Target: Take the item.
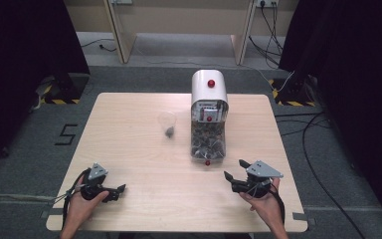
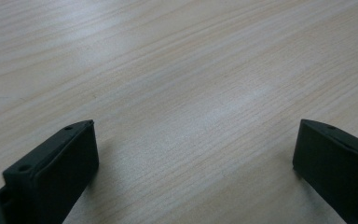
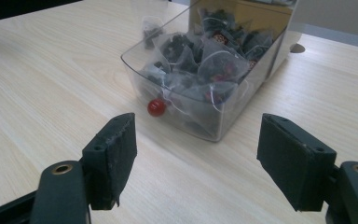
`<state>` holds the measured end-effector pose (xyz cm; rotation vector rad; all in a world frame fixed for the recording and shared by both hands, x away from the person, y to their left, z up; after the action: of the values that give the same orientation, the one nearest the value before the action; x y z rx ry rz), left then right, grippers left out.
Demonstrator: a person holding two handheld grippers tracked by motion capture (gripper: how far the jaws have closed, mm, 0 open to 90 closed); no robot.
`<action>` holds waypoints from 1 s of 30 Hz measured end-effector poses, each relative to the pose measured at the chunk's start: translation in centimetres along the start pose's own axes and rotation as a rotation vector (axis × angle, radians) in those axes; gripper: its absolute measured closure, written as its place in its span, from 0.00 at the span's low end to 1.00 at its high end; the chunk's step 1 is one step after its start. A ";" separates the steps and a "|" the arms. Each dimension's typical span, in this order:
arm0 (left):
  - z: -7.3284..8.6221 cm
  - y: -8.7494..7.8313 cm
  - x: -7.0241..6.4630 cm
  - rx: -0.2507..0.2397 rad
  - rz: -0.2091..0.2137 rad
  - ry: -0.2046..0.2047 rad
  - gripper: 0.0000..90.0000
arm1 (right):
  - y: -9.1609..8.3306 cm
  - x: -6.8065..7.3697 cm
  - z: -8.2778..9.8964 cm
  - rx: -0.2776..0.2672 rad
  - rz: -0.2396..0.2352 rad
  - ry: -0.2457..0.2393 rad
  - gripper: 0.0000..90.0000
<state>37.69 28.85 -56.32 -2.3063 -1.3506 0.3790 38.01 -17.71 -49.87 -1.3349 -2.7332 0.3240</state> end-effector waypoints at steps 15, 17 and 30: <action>0.0 0.0 0.0 0.000 0.000 0.000 0.00 | -1.4 -0.5 1.9 0.045 0.029 0.011 0.32; 0.0 0.0 0.0 0.000 0.000 0.000 0.00 | -1.5 -0.6 2.1 0.049 0.031 0.015 0.32; 0.0 0.0 0.0 0.000 0.000 0.000 0.00 | -2.4 -0.8 4.1 0.104 0.055 0.028 0.31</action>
<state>37.68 28.86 -56.32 -2.3063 -1.3508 0.3792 36.00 -20.43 -53.26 -1.3786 -2.6216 0.4414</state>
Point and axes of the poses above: each handheld gripper's, and its own axes: y roughly forward along the jaws, z roughly out of its underside, x roughly to its left, the point moved 5 cm from there along y, roughly forward along the jaws, and after that the axes turned 13 degrees about -x, right-handed, at the moved point
